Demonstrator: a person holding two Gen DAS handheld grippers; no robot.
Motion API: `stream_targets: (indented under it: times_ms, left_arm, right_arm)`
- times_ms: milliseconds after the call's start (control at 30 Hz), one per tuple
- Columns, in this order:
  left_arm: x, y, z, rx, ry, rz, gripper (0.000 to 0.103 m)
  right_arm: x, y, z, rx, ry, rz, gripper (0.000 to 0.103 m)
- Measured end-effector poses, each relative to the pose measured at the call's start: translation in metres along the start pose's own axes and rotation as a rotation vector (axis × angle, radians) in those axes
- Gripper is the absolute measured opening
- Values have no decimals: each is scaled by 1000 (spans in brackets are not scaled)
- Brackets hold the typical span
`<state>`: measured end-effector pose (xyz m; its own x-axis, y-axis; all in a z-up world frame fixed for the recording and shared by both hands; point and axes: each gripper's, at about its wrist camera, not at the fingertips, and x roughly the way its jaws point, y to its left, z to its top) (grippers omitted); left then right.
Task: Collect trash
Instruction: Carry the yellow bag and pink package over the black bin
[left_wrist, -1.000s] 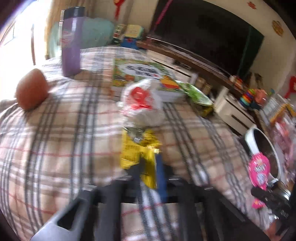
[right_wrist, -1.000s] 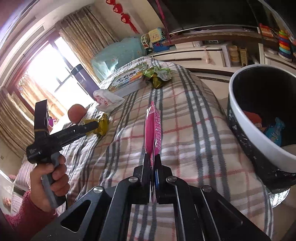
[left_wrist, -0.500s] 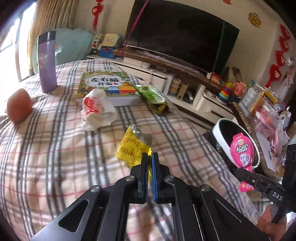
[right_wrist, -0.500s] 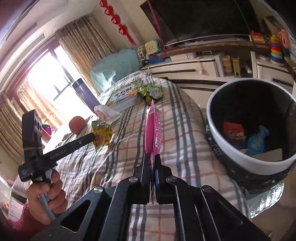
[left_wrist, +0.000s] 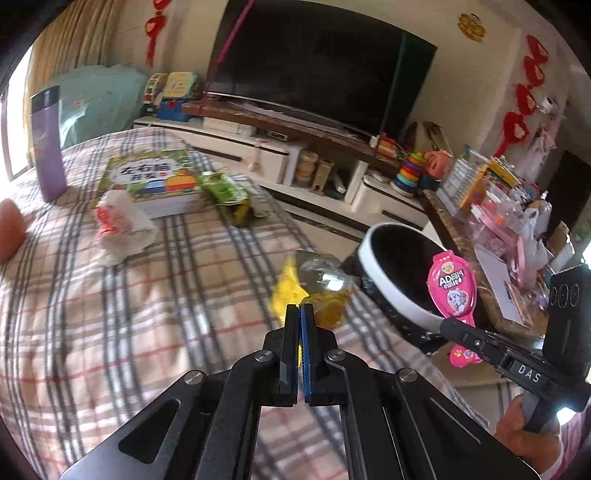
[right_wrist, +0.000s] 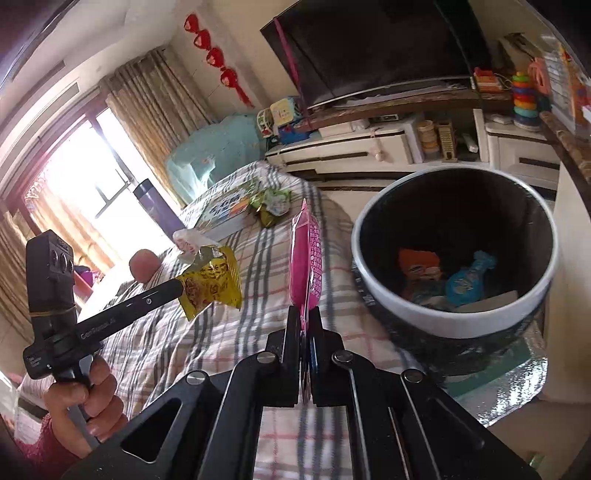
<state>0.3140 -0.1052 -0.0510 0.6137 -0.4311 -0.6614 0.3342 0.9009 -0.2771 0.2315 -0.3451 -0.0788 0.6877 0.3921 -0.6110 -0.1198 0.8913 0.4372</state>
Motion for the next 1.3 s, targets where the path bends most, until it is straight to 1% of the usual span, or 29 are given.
stream_targets:
  times_ms: [233, 500, 833, 1300]
  left_arm:
    - [15, -25, 7, 36, 13, -44, 0]
    - [36, -49, 19, 76, 19, -81, 0]
    - [64, -69, 30, 92, 30, -93, 0]
    - [92, -92, 38, 107, 40, -98, 0]
  right_arm:
    - [-19, -23, 3, 24, -29, -40, 3]
    - [-31, -47, 7, 56, -51, -84, 3]
    - [-39, -70, 14, 73, -63, -119, 3]
    - [-35, -89, 32, 75, -63, -139, 3]
